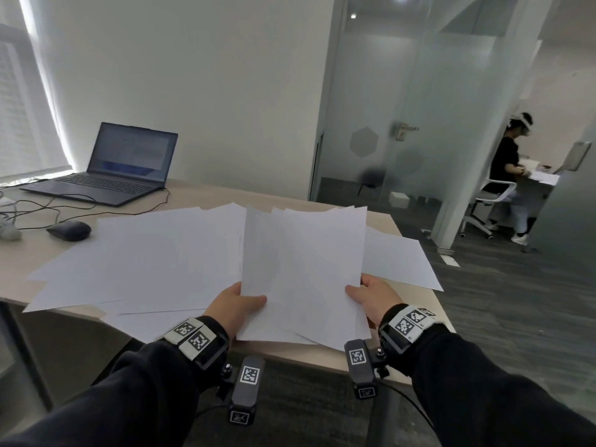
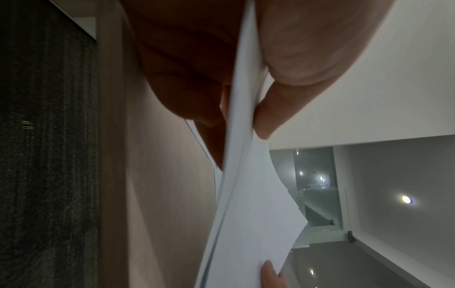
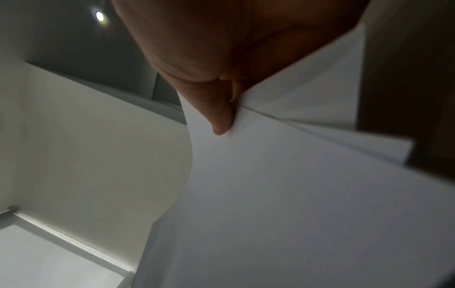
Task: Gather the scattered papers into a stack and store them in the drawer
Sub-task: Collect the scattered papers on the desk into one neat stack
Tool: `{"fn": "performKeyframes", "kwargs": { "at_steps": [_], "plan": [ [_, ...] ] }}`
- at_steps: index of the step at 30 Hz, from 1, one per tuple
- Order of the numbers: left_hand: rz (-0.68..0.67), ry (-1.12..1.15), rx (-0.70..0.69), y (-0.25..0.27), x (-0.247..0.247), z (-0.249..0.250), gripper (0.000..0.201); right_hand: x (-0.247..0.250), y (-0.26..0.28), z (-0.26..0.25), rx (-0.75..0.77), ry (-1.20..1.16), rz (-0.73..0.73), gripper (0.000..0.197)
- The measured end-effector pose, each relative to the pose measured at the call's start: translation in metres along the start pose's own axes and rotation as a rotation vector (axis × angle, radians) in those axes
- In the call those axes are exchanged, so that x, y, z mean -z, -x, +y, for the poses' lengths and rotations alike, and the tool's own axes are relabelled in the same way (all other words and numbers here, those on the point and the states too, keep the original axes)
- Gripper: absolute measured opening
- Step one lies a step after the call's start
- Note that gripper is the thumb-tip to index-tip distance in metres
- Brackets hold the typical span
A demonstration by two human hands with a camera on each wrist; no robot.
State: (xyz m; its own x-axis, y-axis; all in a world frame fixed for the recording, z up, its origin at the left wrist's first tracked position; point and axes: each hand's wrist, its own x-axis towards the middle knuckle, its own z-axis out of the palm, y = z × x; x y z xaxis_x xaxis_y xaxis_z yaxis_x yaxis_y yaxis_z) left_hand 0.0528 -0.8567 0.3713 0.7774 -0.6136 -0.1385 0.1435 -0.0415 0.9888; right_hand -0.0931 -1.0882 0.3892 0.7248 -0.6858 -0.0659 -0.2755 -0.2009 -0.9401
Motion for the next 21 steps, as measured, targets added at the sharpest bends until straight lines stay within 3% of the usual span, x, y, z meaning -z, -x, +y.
{"fn": "performKeyframes", "kwargs": {
  "at_steps": [5, 11, 14, 17, 18, 21],
  "plan": [
    [-0.089, 0.061, -0.007, 0.003, -0.01, 0.003, 0.052, 0.011, -0.003, 0.004, 0.01, -0.087, 0.062, 0.014],
    [-0.116, 0.132, 0.049, 0.005, -0.023, 0.01, 0.039, 0.017, 0.004, 0.009, -0.091, -0.341, -0.053, 0.017],
    [-0.064, 0.032, 0.137, 0.008, -0.03, 0.012, 0.034, 0.025, 0.007, 0.012, -0.109, -0.204, -0.035, 0.026],
    [-0.003, -0.201, 0.128, 0.004, -0.031, 0.01, 0.082, 0.036, 0.012, 0.014, -0.119, -0.03, -0.047, 0.042],
    [0.0, -0.292, 0.135, 0.006, -0.033, 0.011, 0.087, 0.038, 0.016, 0.014, -0.125, 0.017, -0.059, 0.04],
    [0.028, -0.369, 0.158, 0.009, -0.036, 0.006, 0.071, 0.043, 0.023, 0.022, -0.178, 0.043, -0.048, 0.029]
  ]
}}
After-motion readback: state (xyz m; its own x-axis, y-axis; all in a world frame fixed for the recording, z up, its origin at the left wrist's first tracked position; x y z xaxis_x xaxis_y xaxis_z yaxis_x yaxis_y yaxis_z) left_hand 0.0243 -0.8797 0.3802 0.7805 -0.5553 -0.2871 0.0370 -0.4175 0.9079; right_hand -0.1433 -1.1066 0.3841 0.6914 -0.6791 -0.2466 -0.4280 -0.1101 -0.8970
